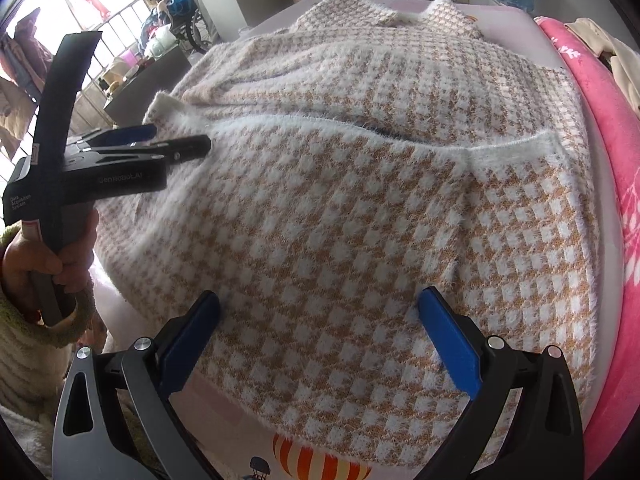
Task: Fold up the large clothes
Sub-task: 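Press both open grippers on the cardigan near the white hem edge, then move both grippers to the collar end and pinch the white collar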
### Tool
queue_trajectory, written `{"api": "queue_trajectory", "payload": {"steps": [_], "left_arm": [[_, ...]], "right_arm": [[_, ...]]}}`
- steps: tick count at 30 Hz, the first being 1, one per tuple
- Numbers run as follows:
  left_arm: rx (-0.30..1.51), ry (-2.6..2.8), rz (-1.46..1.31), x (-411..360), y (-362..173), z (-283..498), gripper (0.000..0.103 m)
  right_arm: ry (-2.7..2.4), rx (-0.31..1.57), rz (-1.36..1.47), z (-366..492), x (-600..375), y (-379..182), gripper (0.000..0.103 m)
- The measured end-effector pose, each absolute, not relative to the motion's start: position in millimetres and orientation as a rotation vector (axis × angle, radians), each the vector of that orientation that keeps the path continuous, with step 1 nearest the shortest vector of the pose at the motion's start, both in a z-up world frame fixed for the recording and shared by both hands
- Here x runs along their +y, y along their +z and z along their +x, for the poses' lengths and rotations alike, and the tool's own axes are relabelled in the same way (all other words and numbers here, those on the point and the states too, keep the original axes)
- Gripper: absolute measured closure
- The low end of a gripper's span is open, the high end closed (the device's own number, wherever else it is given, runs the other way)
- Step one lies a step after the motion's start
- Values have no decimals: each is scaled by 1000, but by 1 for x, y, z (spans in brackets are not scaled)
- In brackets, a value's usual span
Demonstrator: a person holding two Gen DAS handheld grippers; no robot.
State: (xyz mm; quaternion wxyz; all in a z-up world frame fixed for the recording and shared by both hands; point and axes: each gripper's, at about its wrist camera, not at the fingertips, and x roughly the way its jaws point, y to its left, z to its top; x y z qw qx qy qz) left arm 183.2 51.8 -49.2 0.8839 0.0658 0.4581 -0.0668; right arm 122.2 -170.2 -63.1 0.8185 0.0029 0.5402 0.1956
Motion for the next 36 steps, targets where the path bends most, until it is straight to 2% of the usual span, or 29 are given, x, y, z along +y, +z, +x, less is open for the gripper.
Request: {"api": "queue_trajectory", "payload": {"steps": [3,10,19,26,32,36], "left_arm": [[863,-176,142,59,-19,182,7],[750,-237,64,88,42,225,7],[702,-278,-10,90,66,307,8],[756,-342,-42,53,53,396,8],[869,-378,-117,23,18,467,9],[936,-378,-153,10,-3,498,21]], "right_arm": [[457,1166,8,129,-170,-48,6],[496,1000,-32,165,-173,28,6],[463,943,34,272,-203,55,6],[396,936,139,373,-227,49,11],[336,999,271,451,-246,19,23],[289,1059,350,490,-261,-9,32]]}}
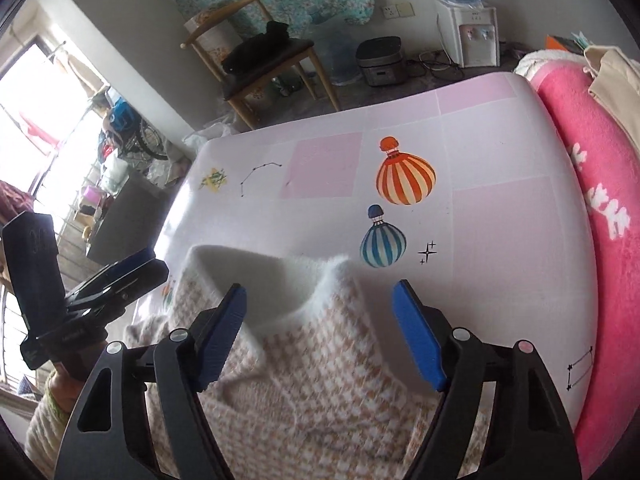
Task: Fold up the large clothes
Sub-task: 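Move both grippers to the collar end and pinch the white collar, then lift the collar end and fold it over toward the hem with both grippers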
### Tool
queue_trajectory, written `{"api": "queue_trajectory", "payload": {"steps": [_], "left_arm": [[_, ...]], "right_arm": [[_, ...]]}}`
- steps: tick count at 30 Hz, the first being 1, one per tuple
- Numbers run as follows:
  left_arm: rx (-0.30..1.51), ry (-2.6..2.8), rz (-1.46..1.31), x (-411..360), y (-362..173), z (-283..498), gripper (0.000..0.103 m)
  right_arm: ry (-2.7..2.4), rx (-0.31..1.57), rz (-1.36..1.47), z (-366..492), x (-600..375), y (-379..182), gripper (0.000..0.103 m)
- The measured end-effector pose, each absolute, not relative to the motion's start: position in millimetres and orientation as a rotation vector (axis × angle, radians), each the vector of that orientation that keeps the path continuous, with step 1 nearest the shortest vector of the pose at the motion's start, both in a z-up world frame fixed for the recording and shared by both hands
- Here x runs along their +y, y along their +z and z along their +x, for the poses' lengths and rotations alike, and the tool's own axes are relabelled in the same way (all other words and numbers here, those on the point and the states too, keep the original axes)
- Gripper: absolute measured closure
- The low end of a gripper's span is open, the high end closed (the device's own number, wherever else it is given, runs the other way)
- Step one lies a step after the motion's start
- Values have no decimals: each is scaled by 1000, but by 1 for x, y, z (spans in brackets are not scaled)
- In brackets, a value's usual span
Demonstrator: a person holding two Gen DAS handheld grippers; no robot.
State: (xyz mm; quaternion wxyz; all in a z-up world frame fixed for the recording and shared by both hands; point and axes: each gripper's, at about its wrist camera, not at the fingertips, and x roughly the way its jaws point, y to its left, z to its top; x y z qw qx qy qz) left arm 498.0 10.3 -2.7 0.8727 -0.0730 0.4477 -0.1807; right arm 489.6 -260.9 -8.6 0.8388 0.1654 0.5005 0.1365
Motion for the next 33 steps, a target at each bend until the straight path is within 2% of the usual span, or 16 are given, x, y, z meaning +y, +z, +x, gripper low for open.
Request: {"api": "queue_trajectory", "payload": {"steps": [6,8,10,11,13,16,22,26,29,31,33], "left_arm": [[1027,-358,-151,-2,-35,522,42],[1050,-343,-145,-2,-44,524,61],[1051,-351,-157,-1,-46,522,72],[1041,-349,-154,-1,-44,519,78],[1019,-361,-128,-1,-36,511,84],[977,-384,-70,0,-18,492,90],[909,-465,25,5,20,432,91],[901,-508,111,10,24,377,91],[939,-517,176,13,6,344,91],[955,-500,222,14,-8,330,91],[965,-491,215,17,-18,323,91]], "right_arm": [[300,1142,470,520,-270,-46,48],[296,1161,457,523,-266,-53,60],[305,1167,439,521,-262,-55,81],[313,1161,425,519,-259,-53,87],[321,1139,373,512,-253,-43,90],[343,1105,299,498,-245,-23,91],[403,1055,193,450,-236,14,91],[452,1045,111,401,-228,21,90],[493,1070,-6,364,-218,11,86],[505,1087,-77,347,-212,8,74],[516,1045,-99,333,-211,19,67]]}}
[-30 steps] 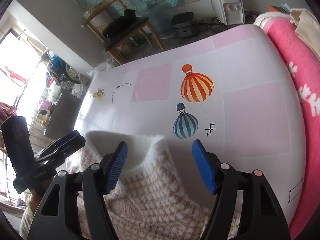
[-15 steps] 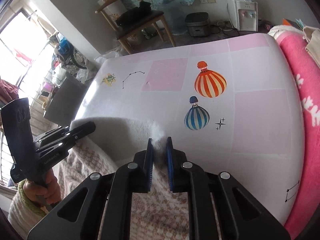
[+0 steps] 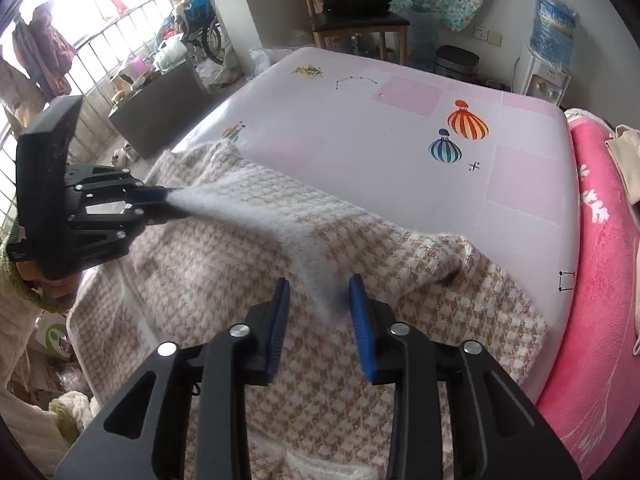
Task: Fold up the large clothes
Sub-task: 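Lift the collar end and fold it over toward the hem with both grippers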
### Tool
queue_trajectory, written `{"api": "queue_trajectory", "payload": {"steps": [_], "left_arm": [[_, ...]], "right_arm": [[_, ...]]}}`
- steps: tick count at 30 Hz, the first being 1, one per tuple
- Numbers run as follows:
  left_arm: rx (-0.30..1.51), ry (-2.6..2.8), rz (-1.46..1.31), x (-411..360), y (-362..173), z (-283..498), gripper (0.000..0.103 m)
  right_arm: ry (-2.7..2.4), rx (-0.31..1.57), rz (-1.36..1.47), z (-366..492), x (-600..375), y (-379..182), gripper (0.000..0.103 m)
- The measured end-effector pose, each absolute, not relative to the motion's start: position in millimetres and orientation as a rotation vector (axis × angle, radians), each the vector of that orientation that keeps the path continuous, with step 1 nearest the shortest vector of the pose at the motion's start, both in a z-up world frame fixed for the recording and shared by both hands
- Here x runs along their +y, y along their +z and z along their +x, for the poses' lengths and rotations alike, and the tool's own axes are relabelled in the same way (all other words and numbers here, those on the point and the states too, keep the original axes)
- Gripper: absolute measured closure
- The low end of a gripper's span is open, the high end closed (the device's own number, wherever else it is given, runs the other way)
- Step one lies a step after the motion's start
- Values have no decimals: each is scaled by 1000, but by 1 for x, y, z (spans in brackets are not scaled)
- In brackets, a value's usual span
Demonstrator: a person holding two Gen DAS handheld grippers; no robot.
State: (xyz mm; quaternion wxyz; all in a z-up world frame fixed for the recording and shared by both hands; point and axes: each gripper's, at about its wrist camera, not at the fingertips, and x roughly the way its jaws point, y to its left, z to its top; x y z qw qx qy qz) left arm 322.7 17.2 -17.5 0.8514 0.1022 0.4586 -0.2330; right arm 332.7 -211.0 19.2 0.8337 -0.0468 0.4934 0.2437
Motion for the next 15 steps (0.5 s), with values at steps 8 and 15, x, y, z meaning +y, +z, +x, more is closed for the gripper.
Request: {"api": "queue_trajectory", "payload": {"steps": [8,15], "left_arm": [[984,-465,135,24,-30,326,89],[1016,-487,54,43,-32,326,87]], "right_arm": [[572,896,176,360,-209,63,57],[482,1153,243,403,-186,-15,80]]}}
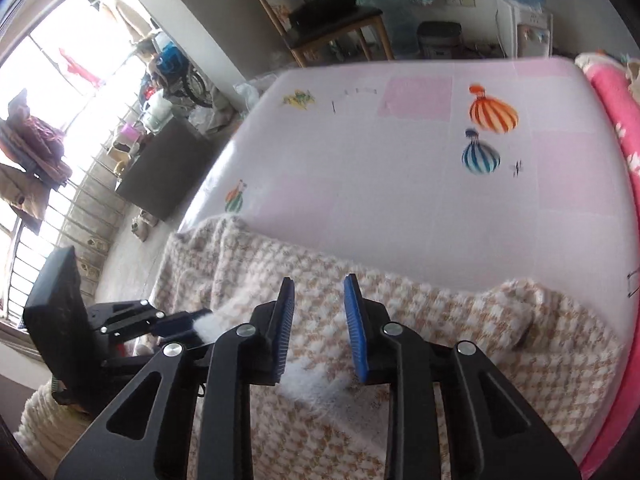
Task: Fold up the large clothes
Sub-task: 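Lift the collar end and fold it over toward the hem with both grippers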
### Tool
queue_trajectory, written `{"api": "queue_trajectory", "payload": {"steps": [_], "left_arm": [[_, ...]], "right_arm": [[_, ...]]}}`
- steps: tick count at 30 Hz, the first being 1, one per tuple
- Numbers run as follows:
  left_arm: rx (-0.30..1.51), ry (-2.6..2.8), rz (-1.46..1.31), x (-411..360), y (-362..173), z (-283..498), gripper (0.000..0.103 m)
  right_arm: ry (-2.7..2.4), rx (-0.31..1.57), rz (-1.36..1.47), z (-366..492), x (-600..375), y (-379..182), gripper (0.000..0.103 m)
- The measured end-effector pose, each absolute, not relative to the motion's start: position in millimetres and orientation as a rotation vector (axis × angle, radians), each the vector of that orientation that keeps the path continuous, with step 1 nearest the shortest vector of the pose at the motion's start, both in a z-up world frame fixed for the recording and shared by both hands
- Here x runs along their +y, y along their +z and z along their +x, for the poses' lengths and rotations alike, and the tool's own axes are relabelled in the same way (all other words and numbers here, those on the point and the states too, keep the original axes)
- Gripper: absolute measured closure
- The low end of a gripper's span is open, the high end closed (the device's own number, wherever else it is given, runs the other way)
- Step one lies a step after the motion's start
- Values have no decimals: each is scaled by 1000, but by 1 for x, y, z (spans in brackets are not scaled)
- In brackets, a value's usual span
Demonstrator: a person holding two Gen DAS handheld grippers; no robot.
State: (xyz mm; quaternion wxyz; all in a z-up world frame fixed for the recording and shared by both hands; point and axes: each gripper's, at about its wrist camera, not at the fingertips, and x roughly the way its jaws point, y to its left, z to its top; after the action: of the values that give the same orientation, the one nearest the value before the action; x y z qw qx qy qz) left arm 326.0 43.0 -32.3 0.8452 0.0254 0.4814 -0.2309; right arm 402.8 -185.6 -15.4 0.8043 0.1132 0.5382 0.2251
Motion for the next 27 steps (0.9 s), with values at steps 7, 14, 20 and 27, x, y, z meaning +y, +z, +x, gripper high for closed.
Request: {"api": "queue_trajectory", "payload": {"steps": [7,14,20,27], "left_arm": [[951,-552,-61,89,-7,322,79],[924,-561,-166,67,4,367,79],[1012,-692,-5,-7,-20,383,79],[1038,-683,153,5,-42,362,79]], "right_arm": [[534,1209,183,368,-183,-44,81],[524,1189,175,363,-180,-53,81],[505,1162,134,348,-172,-51,81],[489,1146,79,331,-193,-24,80]]}}
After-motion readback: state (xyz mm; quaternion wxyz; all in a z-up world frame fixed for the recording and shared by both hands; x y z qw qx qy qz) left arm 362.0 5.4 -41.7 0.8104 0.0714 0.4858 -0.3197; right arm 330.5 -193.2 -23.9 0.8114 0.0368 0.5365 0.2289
